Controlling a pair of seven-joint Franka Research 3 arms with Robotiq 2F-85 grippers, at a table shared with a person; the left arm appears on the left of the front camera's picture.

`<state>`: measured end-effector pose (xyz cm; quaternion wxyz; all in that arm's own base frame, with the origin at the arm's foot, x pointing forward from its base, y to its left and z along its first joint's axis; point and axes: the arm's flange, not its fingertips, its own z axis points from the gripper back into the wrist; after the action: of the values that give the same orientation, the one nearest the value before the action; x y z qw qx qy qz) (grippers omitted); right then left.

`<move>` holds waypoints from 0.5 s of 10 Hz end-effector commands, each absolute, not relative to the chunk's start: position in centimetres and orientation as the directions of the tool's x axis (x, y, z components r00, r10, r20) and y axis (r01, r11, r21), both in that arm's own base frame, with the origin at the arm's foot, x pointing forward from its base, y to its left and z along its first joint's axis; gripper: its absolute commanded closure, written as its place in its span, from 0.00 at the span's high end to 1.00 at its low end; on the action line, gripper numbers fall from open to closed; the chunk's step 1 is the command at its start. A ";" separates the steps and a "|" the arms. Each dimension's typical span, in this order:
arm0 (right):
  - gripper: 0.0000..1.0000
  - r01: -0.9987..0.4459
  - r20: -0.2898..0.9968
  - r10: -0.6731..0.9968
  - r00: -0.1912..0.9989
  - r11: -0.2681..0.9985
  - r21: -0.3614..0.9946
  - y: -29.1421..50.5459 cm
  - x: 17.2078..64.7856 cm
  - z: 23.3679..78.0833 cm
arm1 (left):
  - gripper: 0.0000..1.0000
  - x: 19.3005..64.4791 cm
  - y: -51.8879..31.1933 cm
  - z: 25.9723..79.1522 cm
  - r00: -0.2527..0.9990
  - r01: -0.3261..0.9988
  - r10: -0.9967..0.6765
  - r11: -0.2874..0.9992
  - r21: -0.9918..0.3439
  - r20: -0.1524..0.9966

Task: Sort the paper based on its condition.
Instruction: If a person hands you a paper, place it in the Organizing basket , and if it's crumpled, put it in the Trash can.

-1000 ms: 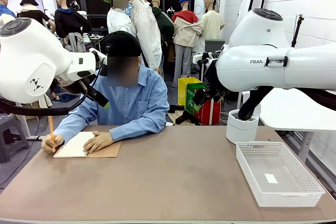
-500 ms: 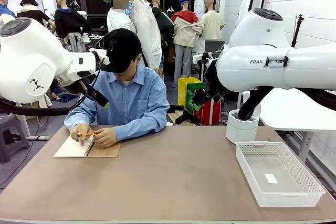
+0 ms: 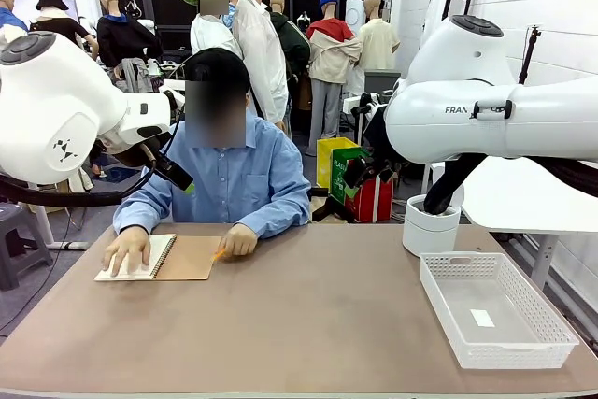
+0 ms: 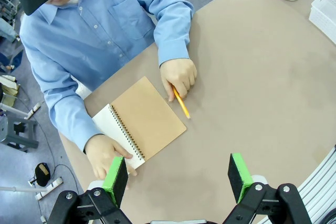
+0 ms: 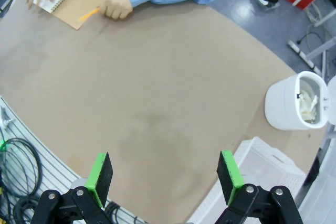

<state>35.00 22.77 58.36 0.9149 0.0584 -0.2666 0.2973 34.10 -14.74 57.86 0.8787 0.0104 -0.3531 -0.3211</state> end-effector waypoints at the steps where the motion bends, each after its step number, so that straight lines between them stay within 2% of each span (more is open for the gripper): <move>1: 1.00 -0.575 0.522 0.513 0.681 0.816 -0.052 22.8 35.0 58.3 | 1.00 34.1 -14.7 57.8 0.542 0.558 -0.574 0.792 0.248 0.613; 5: 1.00 -0.575 0.522 0.513 0.681 0.816 -0.052 22.8 35.0 58.3 | 1.00 34.1 -14.7 57.8 0.542 0.558 -0.574 0.792 0.248 0.613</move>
<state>35.00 22.77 58.36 0.9149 0.0584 -0.2666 0.2973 34.10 -14.74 57.86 0.8787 0.0104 -0.3531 -0.3211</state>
